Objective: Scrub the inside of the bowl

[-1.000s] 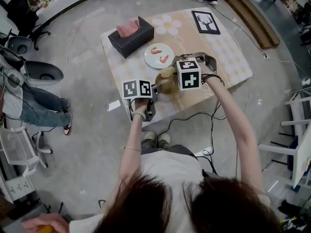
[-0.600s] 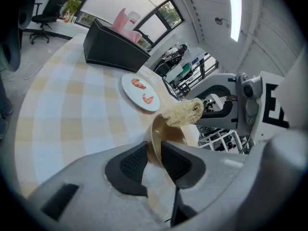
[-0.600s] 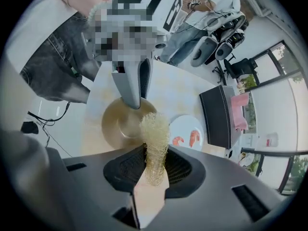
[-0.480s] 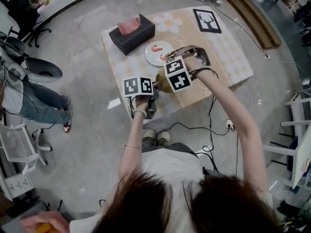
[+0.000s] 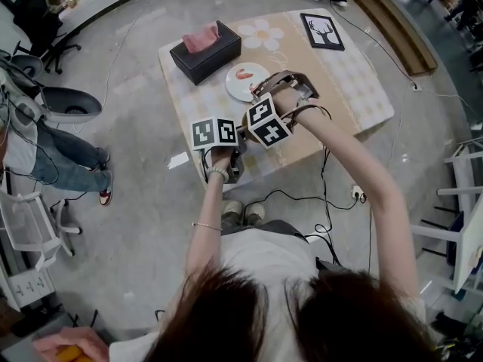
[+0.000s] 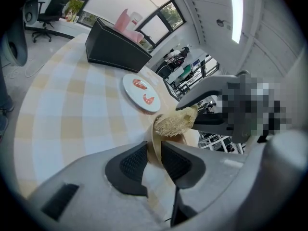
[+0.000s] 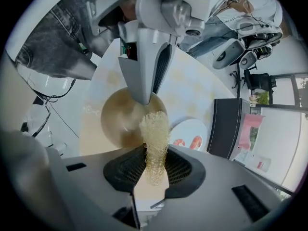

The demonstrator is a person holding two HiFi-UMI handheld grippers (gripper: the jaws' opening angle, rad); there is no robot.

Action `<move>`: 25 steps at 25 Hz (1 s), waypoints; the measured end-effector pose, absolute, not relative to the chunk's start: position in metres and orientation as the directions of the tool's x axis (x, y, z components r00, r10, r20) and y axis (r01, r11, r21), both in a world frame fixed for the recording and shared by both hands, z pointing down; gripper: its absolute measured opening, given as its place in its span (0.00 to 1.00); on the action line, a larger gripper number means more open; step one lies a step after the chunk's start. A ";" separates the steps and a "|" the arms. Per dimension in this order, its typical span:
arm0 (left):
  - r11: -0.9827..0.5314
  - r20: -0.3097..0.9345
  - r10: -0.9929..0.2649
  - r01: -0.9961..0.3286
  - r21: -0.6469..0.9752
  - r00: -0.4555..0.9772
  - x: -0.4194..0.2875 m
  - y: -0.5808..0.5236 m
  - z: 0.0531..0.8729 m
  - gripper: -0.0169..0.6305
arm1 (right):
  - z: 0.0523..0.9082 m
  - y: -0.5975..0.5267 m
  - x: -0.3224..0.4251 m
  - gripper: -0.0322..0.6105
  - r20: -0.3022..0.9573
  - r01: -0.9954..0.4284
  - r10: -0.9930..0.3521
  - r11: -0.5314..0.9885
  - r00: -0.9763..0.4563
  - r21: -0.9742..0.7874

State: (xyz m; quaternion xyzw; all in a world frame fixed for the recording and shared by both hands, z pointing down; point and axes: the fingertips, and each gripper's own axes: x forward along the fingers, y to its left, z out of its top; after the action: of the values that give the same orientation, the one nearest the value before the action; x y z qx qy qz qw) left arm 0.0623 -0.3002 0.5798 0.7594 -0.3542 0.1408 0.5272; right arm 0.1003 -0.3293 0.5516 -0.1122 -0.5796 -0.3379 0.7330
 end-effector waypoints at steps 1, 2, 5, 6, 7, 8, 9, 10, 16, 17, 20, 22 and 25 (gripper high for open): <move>-0.193 0.586 -0.391 -0.686 0.702 0.710 0.062 -0.300 0.579 0.18 | 0.551 -0.330 0.101 0.20 0.925 0.623 -0.366 0.749 0.105 0.226; -0.193 0.585 -0.392 -0.685 0.702 0.710 0.062 -0.300 0.579 0.18 | 0.550 -0.330 0.102 0.20 0.924 0.621 -0.366 0.751 0.109 0.224; -0.191 0.582 -0.394 -0.683 0.705 0.711 0.062 -0.299 0.577 0.18 | 0.549 -0.328 0.108 0.20 0.921 0.616 -0.369 0.757 0.125 0.219; -0.191 0.582 -0.395 -0.683 0.705 0.711 0.062 -0.299 0.577 0.18 | 0.548 -0.328 0.110 0.20 0.919 0.616 -0.371 0.757 0.131 0.218; -0.189 0.581 -0.396 -0.682 0.706 0.711 0.062 -0.299 0.577 0.18 | 0.548 -0.328 0.112 0.20 0.918 0.614 -0.373 0.758 0.135 0.217; -0.187 0.580 -0.397 -0.682 0.707 0.711 0.062 -0.299 0.577 0.18 | 0.548 -0.326 0.115 0.20 0.917 0.612 -0.373 0.761 0.138 0.217; -0.186 0.579 -0.399 -0.681 0.708 0.711 0.062 -0.299 0.578 0.18 | 0.548 -0.325 0.116 0.20 0.917 0.609 -0.372 0.763 0.140 0.216; -0.186 0.578 -0.400 -0.680 0.709 0.711 0.062 -0.299 0.578 0.18 | 0.549 -0.323 0.118 0.20 0.918 0.607 -0.371 0.765 0.142 0.215; -0.179 0.574 -0.405 -0.677 0.714 0.712 0.061 -0.299 0.578 0.18 | 0.550 -0.317 0.123 0.20 0.915 0.603 -0.374 0.768 0.153 0.214; -0.179 0.573 -0.405 -0.677 0.714 0.712 0.062 -0.299 0.578 0.18 | 0.550 -0.316 0.124 0.20 0.914 0.603 -0.374 0.769 0.155 0.212; -0.179 0.572 -0.403 -0.675 0.716 0.714 0.062 -0.299 0.578 0.18 | 0.550 -0.310 0.126 0.20 0.915 0.601 -0.370 0.772 0.161 0.206; -0.176 0.571 -0.404 -0.673 0.718 0.715 0.061 -0.298 0.578 0.18 | 0.550 -0.305 0.127 0.20 0.916 0.600 -0.366 0.774 0.162 0.203; -0.173 0.567 -0.407 -0.669 0.722 0.717 0.060 -0.297 0.577 0.18 | 0.550 -0.299 0.127 0.20 0.916 0.598 -0.366 0.776 0.165 0.203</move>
State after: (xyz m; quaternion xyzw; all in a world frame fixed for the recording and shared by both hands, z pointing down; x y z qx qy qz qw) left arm 0.0601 -0.2965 0.5768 0.7560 -0.3559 0.1226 0.5356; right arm 0.1274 -0.2986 0.5498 -0.1029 -0.5621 -0.3186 0.7563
